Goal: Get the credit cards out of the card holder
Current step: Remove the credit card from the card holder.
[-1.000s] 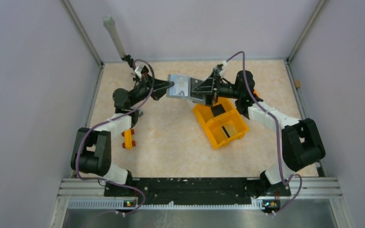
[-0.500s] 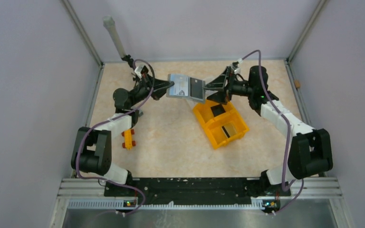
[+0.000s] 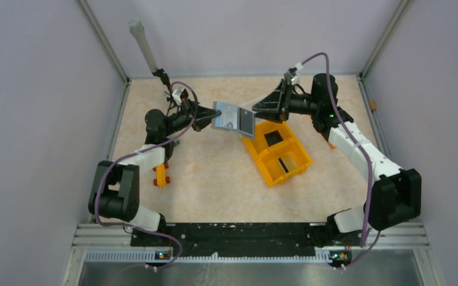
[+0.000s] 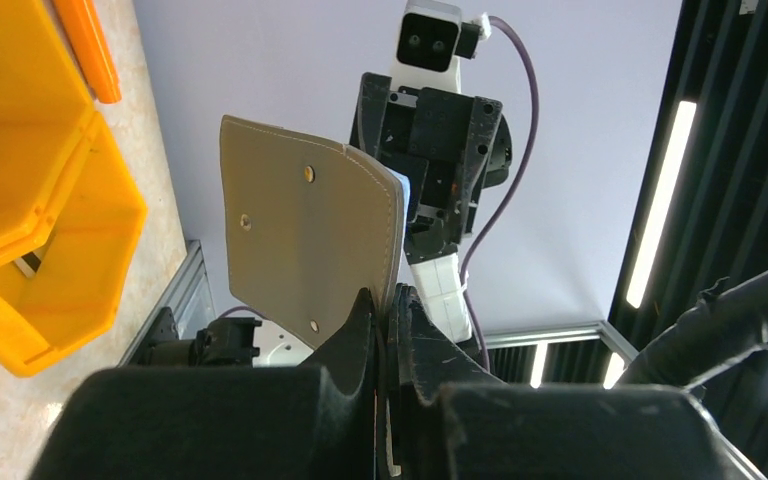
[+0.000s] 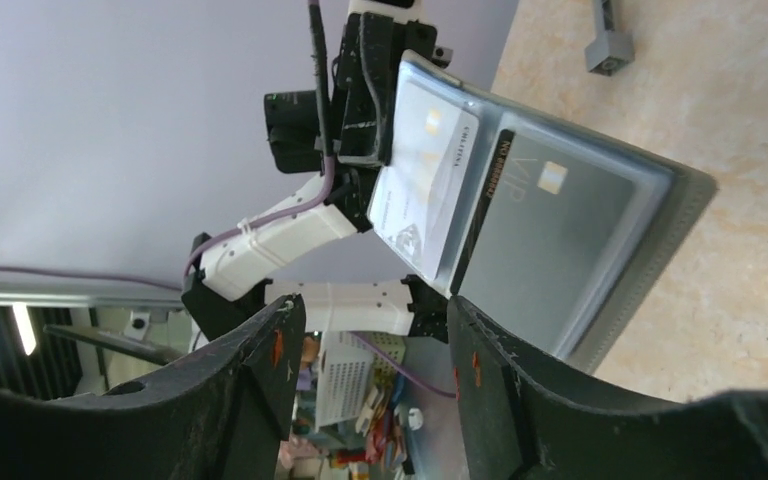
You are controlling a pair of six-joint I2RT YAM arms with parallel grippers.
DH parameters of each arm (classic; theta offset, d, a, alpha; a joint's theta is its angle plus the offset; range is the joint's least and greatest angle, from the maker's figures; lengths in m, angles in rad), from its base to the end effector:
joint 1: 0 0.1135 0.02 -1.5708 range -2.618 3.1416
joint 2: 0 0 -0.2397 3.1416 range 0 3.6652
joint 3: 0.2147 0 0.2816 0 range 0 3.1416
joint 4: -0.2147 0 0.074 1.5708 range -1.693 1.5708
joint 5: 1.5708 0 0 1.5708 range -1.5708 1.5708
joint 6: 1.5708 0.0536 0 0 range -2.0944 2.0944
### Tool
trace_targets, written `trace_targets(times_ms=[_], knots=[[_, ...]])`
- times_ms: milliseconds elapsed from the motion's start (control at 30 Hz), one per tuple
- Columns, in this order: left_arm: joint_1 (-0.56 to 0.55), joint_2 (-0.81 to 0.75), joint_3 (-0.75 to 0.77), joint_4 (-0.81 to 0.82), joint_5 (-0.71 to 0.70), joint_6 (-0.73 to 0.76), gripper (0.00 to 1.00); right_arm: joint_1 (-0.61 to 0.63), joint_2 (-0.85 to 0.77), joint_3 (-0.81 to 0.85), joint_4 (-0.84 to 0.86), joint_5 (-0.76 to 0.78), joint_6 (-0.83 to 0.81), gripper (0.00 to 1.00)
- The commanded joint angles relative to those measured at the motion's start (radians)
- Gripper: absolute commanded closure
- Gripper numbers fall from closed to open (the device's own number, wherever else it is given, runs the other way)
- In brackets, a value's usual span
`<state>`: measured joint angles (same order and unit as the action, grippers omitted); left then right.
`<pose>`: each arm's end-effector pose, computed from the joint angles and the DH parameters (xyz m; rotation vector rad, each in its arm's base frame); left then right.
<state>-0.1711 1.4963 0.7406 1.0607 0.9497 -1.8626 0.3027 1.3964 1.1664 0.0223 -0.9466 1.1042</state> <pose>0.3314 -0.1015 0.2391 -0.4294 1.7977 -2.1642 0.3336 0.1497 0.3235 0.0147 2.0938 1.7698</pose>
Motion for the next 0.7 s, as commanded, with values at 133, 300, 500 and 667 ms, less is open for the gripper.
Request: trace_targets(times_ms=[133,300,500,667], knots=[[0.002,-0.065,-0.038,0.044,-0.025,0.026,1.0,0.111,0.082,0.047,0.149,0.037,0.109,0.47],[-0.001,-0.066,-0.059,0.098,-0.05,-0.003,1.0,0.137,0.112,0.048,0.167,0.048,0.129,0.48],[-0.005,-0.05,-0.074,0.18,-0.079,-0.055,1.0,0.147,0.131,0.046,0.15,0.055,0.126,0.48],[-0.01,-0.044,-0.075,0.199,-0.086,-0.062,1.0,0.158,0.148,0.055,0.146,0.058,0.127,0.49]])
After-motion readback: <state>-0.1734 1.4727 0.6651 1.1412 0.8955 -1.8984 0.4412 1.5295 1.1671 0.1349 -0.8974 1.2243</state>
